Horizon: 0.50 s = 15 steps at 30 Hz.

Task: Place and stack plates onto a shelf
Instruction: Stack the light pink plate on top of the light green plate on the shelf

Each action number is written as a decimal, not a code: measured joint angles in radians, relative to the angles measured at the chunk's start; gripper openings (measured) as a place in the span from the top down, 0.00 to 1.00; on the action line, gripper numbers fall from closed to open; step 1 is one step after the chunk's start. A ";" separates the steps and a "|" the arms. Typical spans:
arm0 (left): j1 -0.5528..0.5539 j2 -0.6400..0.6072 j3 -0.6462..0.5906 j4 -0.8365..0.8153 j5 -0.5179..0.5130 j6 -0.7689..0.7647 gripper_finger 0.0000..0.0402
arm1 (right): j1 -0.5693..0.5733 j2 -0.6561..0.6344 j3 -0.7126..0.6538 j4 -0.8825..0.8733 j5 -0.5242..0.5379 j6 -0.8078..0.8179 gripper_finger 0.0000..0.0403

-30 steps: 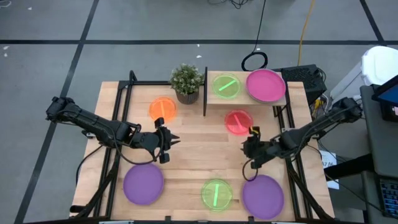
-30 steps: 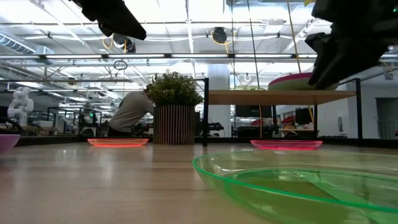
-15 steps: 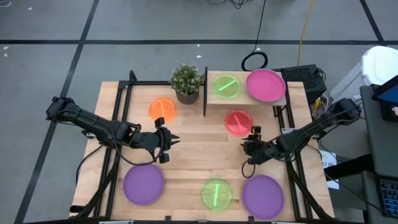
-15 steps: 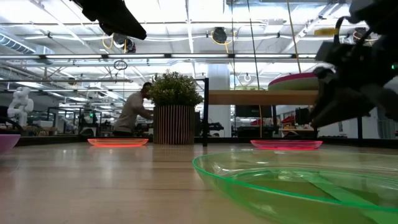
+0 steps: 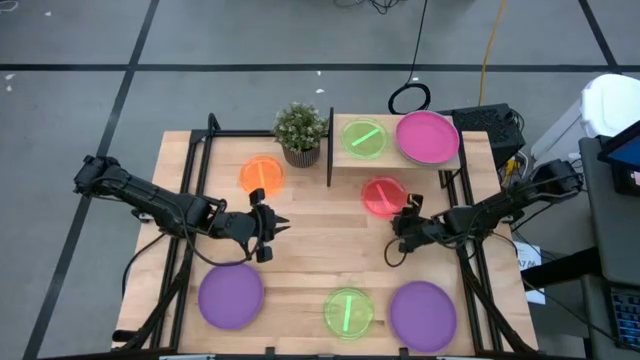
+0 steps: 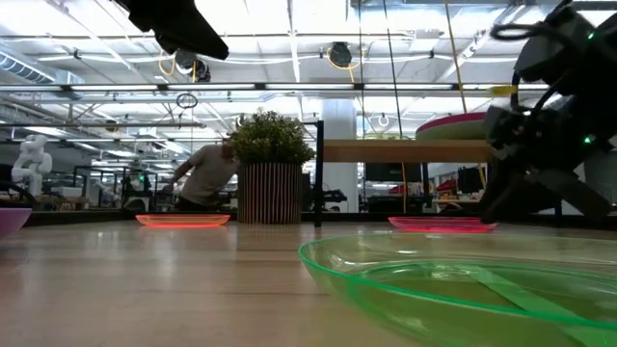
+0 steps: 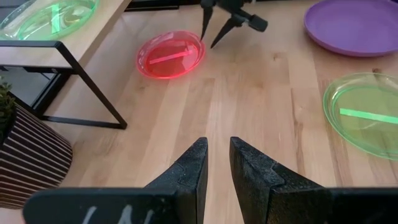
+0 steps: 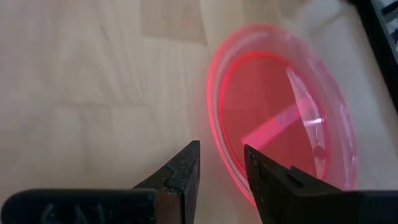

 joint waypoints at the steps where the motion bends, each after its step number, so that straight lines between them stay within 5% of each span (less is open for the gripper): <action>1: 0.000 0.000 0.000 0.004 0.000 0.000 0.82 | -0.011 0.000 -0.007 0.000 -0.012 0.000 0.73; 15: 0.000 0.000 0.000 0.062 0.000 0.024 0.82 | -0.084 0.091 -0.035 0.186 -0.078 -0.111 0.84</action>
